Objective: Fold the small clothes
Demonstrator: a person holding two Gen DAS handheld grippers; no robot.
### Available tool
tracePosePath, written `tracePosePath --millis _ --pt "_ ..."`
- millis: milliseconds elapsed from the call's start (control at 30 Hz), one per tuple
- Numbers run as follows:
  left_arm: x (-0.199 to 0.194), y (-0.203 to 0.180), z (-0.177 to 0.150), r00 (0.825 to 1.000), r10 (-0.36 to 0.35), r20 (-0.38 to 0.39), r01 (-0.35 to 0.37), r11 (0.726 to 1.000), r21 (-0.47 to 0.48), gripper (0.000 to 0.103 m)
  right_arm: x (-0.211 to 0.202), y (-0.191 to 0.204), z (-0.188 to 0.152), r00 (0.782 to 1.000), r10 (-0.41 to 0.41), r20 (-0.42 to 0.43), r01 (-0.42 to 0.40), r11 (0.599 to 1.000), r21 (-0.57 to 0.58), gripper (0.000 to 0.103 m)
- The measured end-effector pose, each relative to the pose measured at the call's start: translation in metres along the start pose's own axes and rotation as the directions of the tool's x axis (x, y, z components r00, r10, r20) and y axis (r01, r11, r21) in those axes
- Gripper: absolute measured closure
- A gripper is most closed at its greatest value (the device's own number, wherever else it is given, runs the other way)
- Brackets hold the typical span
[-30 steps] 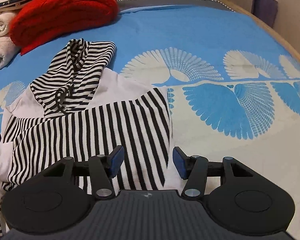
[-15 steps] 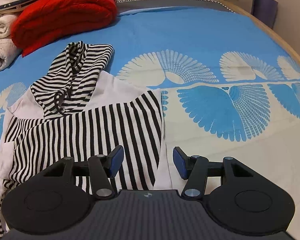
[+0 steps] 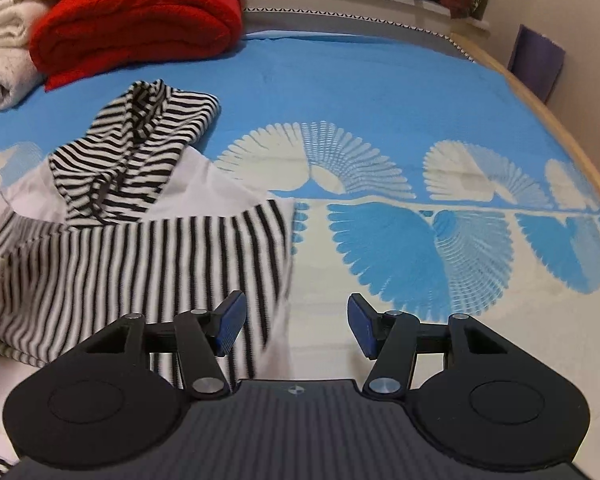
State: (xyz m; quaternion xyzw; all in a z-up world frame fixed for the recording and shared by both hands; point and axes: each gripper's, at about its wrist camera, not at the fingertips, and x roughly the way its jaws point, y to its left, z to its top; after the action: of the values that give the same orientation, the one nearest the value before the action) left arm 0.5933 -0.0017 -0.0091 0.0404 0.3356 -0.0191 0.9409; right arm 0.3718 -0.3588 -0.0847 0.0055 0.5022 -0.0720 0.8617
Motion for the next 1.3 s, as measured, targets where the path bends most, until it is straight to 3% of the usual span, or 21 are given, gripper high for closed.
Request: tracePosePath --millis 200,333,400,467,567,633,700,733,767,900,1067,1167,1300 --pt "0.107 -0.011 0.036 0.997 -0.063 -0.048 0.063 0.998 -0.008 0.085 0.014 -0.009 -0.001 0.997 -0.072 -0.007 0.071 0.997 -0.037 0.045" --pt "0.17 -0.019 0.055 0.993 -0.085 -0.077 0.077 0.993 -0.095 0.084 0.023 -0.014 0.0 0.996 -0.081 -0.027 0.081 0.996 -0.022 0.045" --pt "0.199 -0.024 0.063 0.992 -0.086 -0.089 0.073 0.988 -0.139 0.08 0.025 -0.015 0.0 0.996 -0.082 -0.031 0.081 0.996 -0.025 0.045" --pt "0.225 -0.027 0.068 0.987 -0.104 -0.121 0.082 0.982 -0.172 0.066 0.027 -0.014 -0.001 0.996 -0.089 -0.031 0.087 0.996 -0.036 0.045" --pt "0.255 -0.032 0.07 0.984 -0.099 -0.145 0.069 0.977 -0.201 0.055 0.033 -0.015 -0.003 0.995 -0.088 -0.047 0.086 0.995 -0.044 0.045" --pt "0.272 -0.036 0.07 0.975 -0.12 -0.188 0.082 0.976 -0.2 0.054 0.036 -0.017 -0.004 0.994 -0.091 -0.057 0.089 0.995 -0.04 0.045" --pt "0.283 -0.043 0.069 0.971 -0.111 -0.212 0.081 0.986 -0.146 0.067 0.038 -0.019 -0.003 0.994 -0.097 -0.059 0.095 0.995 -0.033 0.045" --pt "0.283 -0.044 0.07 0.971 -0.115 -0.21 0.091 0.989 -0.121 0.09 0.038 -0.02 -0.002 0.993 -0.099 -0.058 0.097 0.995 -0.029 0.045" --pt "0.284 -0.044 0.071 0.969 -0.129 -0.212 0.108 0.988 -0.111 0.1 0.038 -0.021 -0.001 0.994 -0.098 -0.056 0.097 0.995 -0.025 0.045" --pt "0.258 -0.041 0.077 0.976 -0.155 -0.156 0.144 0.986 -0.081 0.101 0.034 -0.021 0.002 0.995 -0.088 -0.046 0.088 0.996 -0.018 0.045" --pt "0.185 -0.03 0.07 0.968 -0.241 -0.067 0.237 0.969 -0.066 0.101 0.025 -0.024 0.006 0.997 -0.077 -0.024 0.077 0.997 0.009 0.045" --pt "0.106 -0.03 0.045 0.953 -0.301 0.003 0.301 0.953 0.0 0.102 0.017 -0.024 0.009 0.998 -0.06 -0.004 0.06 0.998 0.033 0.045" --pt "-0.029 -0.031 -0.027 0.913 -0.406 0.037 0.4 0.91 0.112 0.102 0.006 -0.024 0.011 0.999 -0.035 0.024 0.033 0.997 0.069 0.045"
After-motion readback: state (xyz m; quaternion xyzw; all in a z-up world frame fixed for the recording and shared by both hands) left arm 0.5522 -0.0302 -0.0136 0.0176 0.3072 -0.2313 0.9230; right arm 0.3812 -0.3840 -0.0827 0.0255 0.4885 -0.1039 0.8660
